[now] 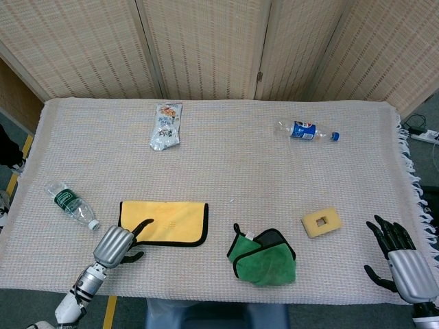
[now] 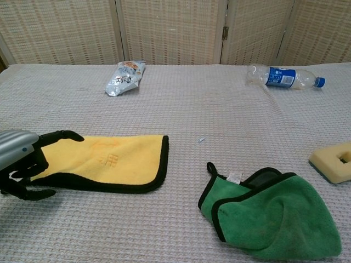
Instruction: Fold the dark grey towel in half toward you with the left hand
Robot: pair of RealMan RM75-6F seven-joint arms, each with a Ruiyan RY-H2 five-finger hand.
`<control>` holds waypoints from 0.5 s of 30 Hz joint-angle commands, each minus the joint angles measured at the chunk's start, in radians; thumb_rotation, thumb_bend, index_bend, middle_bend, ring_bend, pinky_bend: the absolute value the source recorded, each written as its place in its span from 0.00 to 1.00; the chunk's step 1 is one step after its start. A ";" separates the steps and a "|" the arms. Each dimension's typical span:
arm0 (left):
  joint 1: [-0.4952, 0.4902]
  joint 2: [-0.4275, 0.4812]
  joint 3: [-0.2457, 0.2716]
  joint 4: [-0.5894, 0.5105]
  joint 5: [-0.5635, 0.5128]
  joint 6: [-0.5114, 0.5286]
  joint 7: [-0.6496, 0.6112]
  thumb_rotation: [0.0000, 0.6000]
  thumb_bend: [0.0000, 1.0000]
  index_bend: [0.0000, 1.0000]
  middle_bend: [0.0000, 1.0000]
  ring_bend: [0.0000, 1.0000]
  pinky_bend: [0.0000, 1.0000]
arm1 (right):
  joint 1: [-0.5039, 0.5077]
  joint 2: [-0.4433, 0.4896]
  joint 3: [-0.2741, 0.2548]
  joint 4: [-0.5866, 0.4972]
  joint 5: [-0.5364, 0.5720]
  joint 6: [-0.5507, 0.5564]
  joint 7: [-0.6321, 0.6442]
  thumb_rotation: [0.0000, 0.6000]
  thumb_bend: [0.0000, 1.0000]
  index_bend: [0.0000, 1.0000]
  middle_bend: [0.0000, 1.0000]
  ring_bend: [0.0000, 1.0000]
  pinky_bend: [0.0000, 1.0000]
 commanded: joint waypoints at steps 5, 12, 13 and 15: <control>-0.007 0.179 -0.020 -0.288 -0.052 -0.042 -0.039 1.00 0.52 0.23 1.00 1.00 1.00 | 0.008 0.001 -0.004 0.002 -0.004 -0.016 0.007 1.00 0.35 0.00 0.00 0.00 0.00; -0.041 0.191 -0.012 -0.383 -0.110 -0.166 0.057 1.00 0.58 0.21 1.00 1.00 1.00 | 0.014 0.002 -0.008 0.000 -0.007 -0.028 0.010 1.00 0.35 0.00 0.00 0.00 0.00; -0.045 0.183 -0.011 -0.384 -0.114 -0.178 0.069 1.00 0.58 0.21 1.00 1.00 1.00 | 0.014 0.002 -0.008 0.000 -0.007 -0.027 0.011 1.00 0.35 0.00 0.00 0.00 0.00; -0.054 0.161 -0.014 -0.378 -0.131 -0.206 0.092 1.00 0.58 0.21 1.00 1.00 1.00 | 0.014 0.004 -0.008 0.000 -0.007 -0.027 0.015 1.00 0.35 0.00 0.00 0.00 0.00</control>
